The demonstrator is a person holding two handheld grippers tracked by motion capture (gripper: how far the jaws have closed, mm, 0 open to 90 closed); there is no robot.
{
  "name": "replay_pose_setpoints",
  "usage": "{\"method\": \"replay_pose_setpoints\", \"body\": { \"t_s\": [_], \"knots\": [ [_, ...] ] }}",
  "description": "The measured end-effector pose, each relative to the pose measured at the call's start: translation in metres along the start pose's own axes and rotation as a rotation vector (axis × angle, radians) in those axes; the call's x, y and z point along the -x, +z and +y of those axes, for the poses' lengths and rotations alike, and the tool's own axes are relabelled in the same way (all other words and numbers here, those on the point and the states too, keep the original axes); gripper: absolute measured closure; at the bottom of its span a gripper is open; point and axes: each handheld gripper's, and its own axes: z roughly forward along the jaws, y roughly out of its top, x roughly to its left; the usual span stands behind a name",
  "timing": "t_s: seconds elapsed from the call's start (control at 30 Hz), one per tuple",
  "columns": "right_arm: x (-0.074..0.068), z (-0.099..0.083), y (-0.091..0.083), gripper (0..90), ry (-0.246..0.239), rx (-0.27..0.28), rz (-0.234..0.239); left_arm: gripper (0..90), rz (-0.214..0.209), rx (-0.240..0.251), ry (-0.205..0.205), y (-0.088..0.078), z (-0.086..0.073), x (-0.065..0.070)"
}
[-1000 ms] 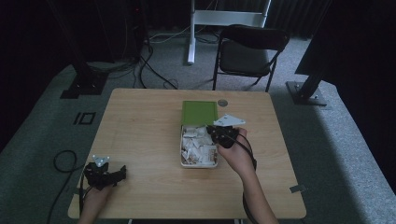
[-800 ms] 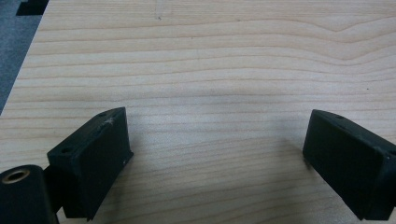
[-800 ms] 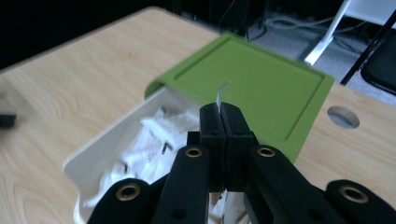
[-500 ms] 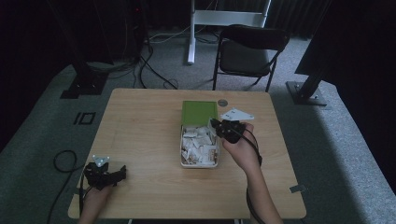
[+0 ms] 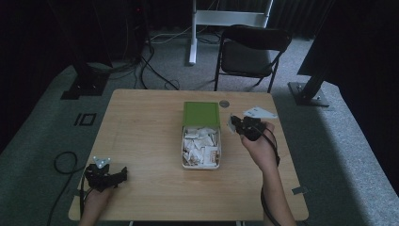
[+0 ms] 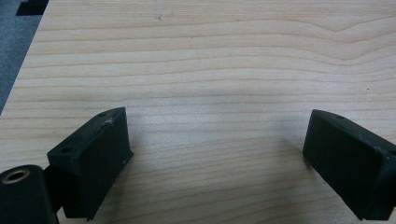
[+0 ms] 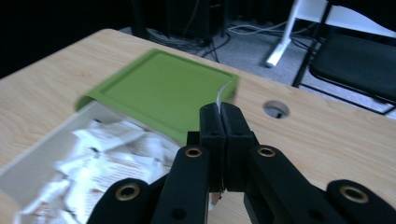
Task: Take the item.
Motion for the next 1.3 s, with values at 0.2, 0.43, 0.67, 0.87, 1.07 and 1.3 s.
{"method": "replay_pose_setpoints", "body": {
  "t_s": [0.2,0.43,0.67,0.87,1.07,1.3],
  "knots": [
    [0.019,-0.013,0.003,89.1,0.050,-0.001,-0.042,8.3,0.000,0.001,-0.001,0.000,0.000,0.000],
    [0.035,-0.036,0.016,89.0,0.078,-0.053,-0.053,8.3,0.000,0.000,-0.001,0.000,0.000,0.000],
    [0.047,-0.058,0.029,88.8,0.129,-0.063,-0.060,8.3,0.000,0.001,-0.001,0.000,0.000,0.000],
    [0.058,-0.071,0.034,88.8,0.206,-0.052,-0.078,8.3,0.000,0.000,-0.001,0.000,0.000,0.000],
    [0.074,-0.096,0.045,88.5,0.260,-0.098,-0.093,8.3,0.000,0.000,-0.001,0.000,0.000,0.000],
    [0.083,-0.110,0.056,88.5,0.302,-0.125,-0.077,8.3,0.000,0.001,-0.001,0.000,0.000,0.000]
  ]
}}
